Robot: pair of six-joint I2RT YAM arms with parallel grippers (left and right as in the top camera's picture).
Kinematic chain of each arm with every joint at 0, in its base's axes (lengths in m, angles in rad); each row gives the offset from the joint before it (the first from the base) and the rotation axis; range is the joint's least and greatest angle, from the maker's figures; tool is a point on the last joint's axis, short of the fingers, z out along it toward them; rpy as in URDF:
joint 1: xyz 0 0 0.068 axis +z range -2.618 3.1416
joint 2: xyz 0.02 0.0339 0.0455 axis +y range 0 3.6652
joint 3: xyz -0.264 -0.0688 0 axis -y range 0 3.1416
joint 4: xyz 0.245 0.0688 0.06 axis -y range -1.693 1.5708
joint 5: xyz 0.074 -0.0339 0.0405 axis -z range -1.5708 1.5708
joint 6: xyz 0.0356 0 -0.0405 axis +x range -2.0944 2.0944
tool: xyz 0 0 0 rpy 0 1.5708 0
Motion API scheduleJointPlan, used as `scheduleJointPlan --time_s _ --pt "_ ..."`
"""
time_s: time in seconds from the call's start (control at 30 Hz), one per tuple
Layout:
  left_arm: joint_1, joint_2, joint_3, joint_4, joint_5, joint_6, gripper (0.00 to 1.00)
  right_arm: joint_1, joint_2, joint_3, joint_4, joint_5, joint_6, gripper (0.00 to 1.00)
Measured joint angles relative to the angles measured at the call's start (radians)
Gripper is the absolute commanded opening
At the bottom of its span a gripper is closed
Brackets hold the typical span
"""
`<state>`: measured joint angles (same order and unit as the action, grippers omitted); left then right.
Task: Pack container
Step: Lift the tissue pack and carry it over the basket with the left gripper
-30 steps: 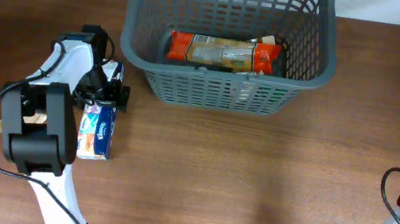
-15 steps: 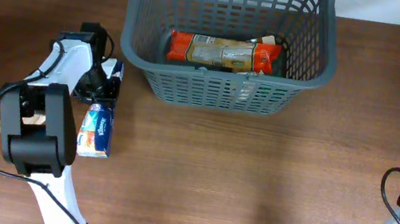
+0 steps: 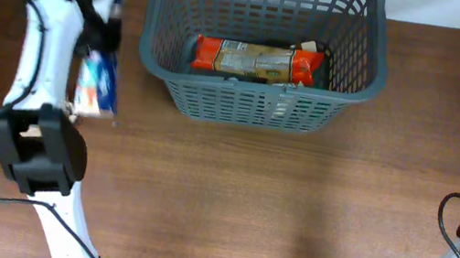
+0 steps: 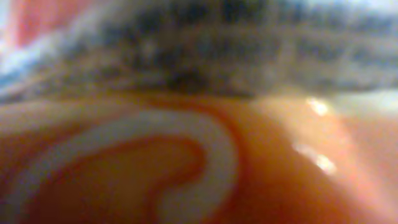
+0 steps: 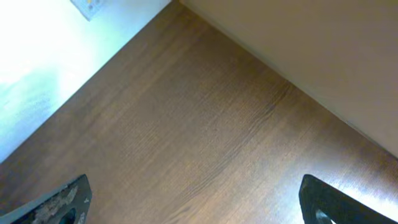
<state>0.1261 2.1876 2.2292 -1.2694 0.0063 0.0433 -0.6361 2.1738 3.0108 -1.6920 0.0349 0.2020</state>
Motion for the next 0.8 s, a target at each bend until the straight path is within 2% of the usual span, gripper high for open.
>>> scheduleJointPlan --time_s 0.27,0.43,0.57,0.8 --pt "-0.004 -0.001 0.456 -0.092 -0.097 0.005 0.02 0.000 0.000 0.000 0.000 0.000 0.000 0.99" --pt "-0.095 -0.003 0.722 -0.101 -0.062 0.079 0.02 0.000 0.000 0.000 0.000 0.000 0.000 0.99" --pt "-0.243 -0.017 0.801 -0.079 0.022 0.175 0.02 0.000 0.000 0.000 0.000 0.000 0.001 0.99" --pt "-0.415 -0.017 0.804 -0.060 0.156 0.341 0.02 0.000 0.000 0.000 0.000 0.000 0.001 0.99"
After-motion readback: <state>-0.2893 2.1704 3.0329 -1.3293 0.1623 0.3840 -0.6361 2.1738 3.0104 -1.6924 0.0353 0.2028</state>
